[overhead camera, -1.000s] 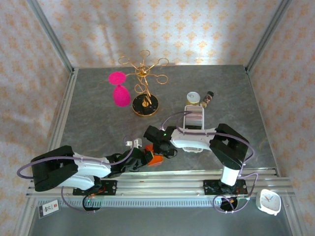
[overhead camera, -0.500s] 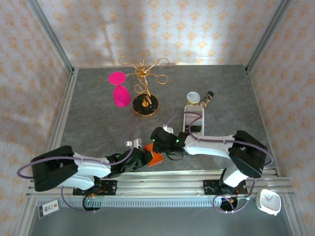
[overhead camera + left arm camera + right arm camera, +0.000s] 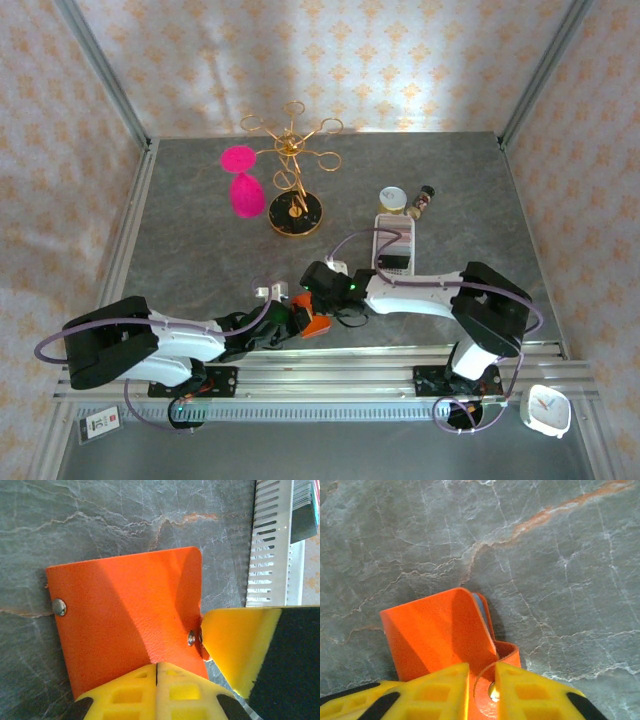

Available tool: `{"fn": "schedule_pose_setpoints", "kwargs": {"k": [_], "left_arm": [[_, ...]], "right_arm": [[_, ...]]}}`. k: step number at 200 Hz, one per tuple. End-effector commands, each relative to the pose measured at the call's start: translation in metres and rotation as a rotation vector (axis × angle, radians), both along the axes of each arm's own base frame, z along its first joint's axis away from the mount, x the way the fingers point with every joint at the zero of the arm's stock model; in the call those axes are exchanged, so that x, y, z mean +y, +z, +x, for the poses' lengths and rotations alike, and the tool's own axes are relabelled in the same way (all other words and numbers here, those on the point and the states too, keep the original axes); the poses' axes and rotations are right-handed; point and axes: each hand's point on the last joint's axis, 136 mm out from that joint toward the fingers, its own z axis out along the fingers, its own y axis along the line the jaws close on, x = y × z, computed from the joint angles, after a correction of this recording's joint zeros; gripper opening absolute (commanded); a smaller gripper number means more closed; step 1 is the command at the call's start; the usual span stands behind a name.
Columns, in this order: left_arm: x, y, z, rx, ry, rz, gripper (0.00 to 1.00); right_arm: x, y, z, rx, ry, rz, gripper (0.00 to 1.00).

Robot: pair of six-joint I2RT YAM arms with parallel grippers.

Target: Put the credit cards into the card holder

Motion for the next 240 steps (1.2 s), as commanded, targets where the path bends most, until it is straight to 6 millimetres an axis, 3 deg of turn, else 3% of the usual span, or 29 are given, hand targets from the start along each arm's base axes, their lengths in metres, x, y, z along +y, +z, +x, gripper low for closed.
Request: {"fn": "schedule_pose_setpoints", "kwargs": {"k": [1,42,72,110,240], "left_arm": [[0.0346,-0.0502,-0.0281,0.129,-0.028,0.19,0.0],[0.034,-0.0503,-0.028,0.13,-0.03,0.191,0.0],[0.0344,-0.0503,-0.0282,0.13,-0.029,0.19,0.0],[0.0338,-0.0506,-0.0282,0.13,-0.029,0.188,0.0],[0.0328,-0.0506,-0.0283,0.131,-0.033,0.186,0.0]], "right_arm": [[-0.0033,-0.0007,0.0019,-0.017,-0.001,-0.053,0.17],[-0.003,0.0024,0.0041,-0.028,-0.002,-0.064,0.13],[-0.0082,0.0029,0.0035,-0.028,0.001,-0.099,0.31],[-0.006,0.0032,-0.0012,-0.022,0.027,-0.114,0.32],[-0.0025,0.006,0.0009,-0.038,0.03,-0.128,0.09]]}}
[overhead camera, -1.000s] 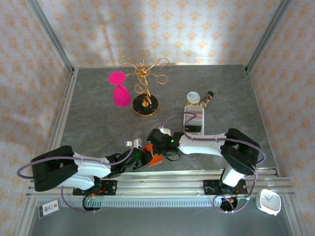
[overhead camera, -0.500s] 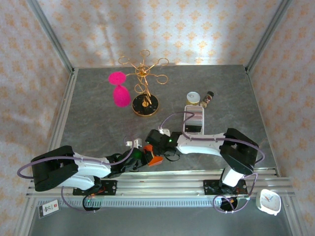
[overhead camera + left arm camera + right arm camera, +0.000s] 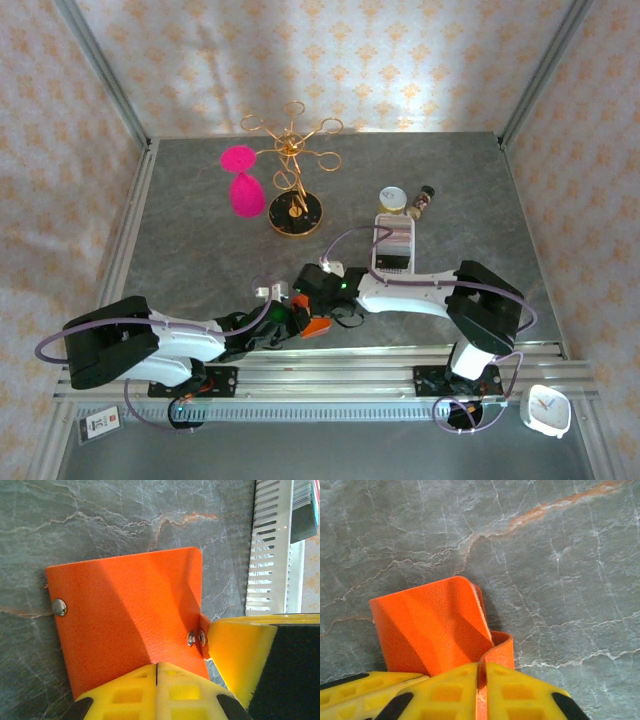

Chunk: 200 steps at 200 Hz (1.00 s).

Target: Put the credit cards into the card holder

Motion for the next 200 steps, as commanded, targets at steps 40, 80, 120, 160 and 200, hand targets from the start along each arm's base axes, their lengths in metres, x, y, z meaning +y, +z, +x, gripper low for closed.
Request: {"fn": "schedule_pose_setpoints", "kwargs": {"k": [40,80,120,160,200], "left_arm": [[0.033,-0.05,-0.028,0.13,-0.033,0.185,0.0],[0.033,-0.05,-0.029,0.129,-0.034,0.184,0.0],[0.033,-0.05,-0.028,0.129,-0.033,0.185,0.0],[0.033,-0.05,-0.028,0.129,-0.031,0.184,0.0],[0.033,-0.05,-0.028,0.129,-0.031,0.184,0.0]], "right_arm": [[-0.004,-0.003,0.004,-0.021,-0.002,-0.047,0.13],[-0.003,-0.005,0.003,-0.019,0.011,-0.062,0.28],[0.0,-0.005,0.004,-0.02,0.014,-0.06,0.17],[0.0,-0.002,0.006,-0.028,0.008,-0.06,0.09],[0.003,0.006,0.008,-0.044,0.0,-0.032,0.05]]}}
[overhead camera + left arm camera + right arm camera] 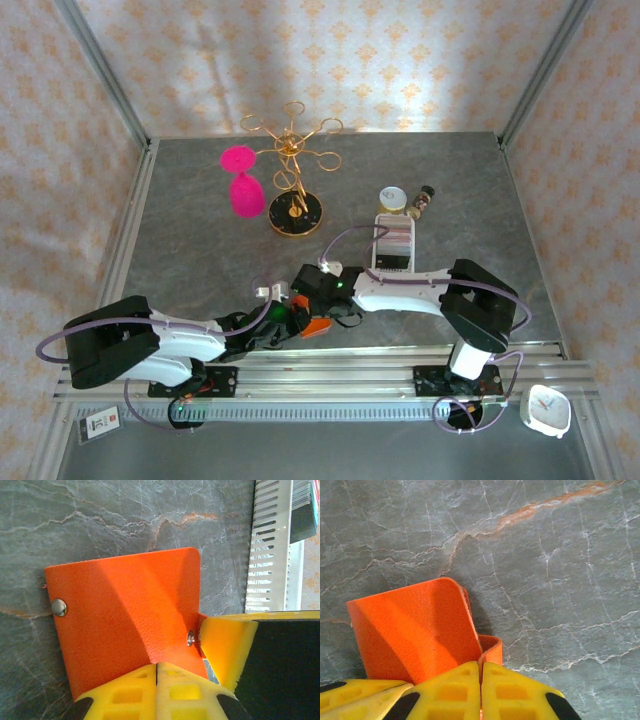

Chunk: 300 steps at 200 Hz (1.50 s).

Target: Put the credit cards into the card holder

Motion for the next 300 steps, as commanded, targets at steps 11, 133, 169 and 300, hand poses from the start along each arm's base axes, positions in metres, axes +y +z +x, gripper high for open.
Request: {"fn": "schedule_pose_setpoints", "kwargs": {"k": [11,133,169,300], "left_arm": [[0.034,-0.051,-0.029,0.13,-0.032,0.186,0.0],[0.034,-0.051,-0.029,0.13,-0.034,0.187,0.0],[0.033,-0.05,-0.028,0.129,-0.034,0.187,0.0],[0.034,-0.05,-0.029,0.124,-0.035,0.172,0.0]], "right_arm": [[0.011,0.014,0.006,-0.04,-0.009,0.034,0.03],[0.024,-0.003,0.001,-0.004,0.011,0.065,0.06],[0.032,-0.006,0.0,0.006,-0.002,0.114,0.09],[0.044,-0.003,-0.001,0.031,-0.066,0.21,0.2]]}}
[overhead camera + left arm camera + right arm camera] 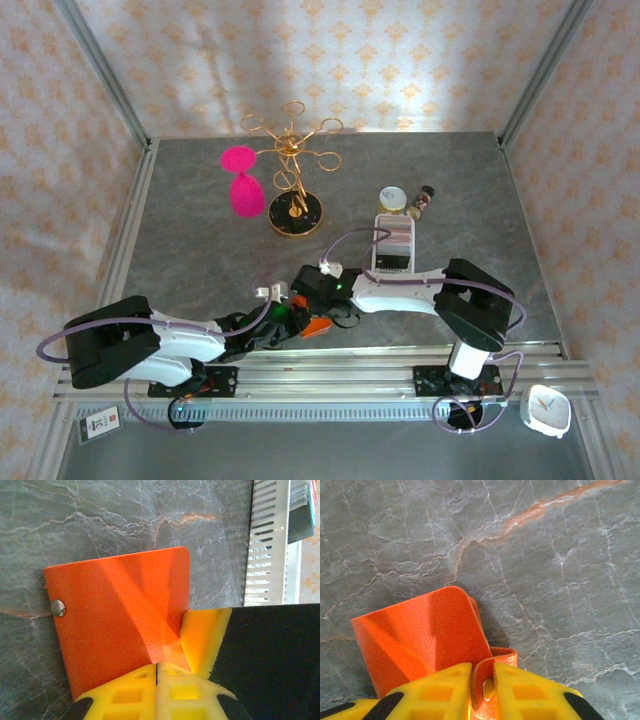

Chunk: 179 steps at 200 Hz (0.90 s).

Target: Put the credit cards into the card holder

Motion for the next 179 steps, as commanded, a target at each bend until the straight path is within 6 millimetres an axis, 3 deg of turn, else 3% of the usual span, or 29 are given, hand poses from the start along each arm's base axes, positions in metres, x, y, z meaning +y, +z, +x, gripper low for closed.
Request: {"fn": "schedule_pose_setpoints", "kwargs": {"k": [1,47,139,179], "left_arm": [[0.033,-0.05,-0.029,0.129,-0.035,0.181,0.0],[0.032,-0.05,-0.029,0.127,-0.039,0.183,0.0],[0.032,-0.051,-0.029,0.129,-0.044,0.19,0.0],[0.031,-0.051,-0.029,0.128,-0.046,0.192,0.0]], "right_arm": [[0.033,0.006,-0.003,0.014,-0.002,0.151,0.2],[0.034,0.024,0.002,-0.029,-0.025,0.21,0.25],[0.025,0.035,0.005,-0.068,-0.087,0.273,0.31],[0.018,0.033,0.003,-0.068,-0.112,0.283,0.27]]}}
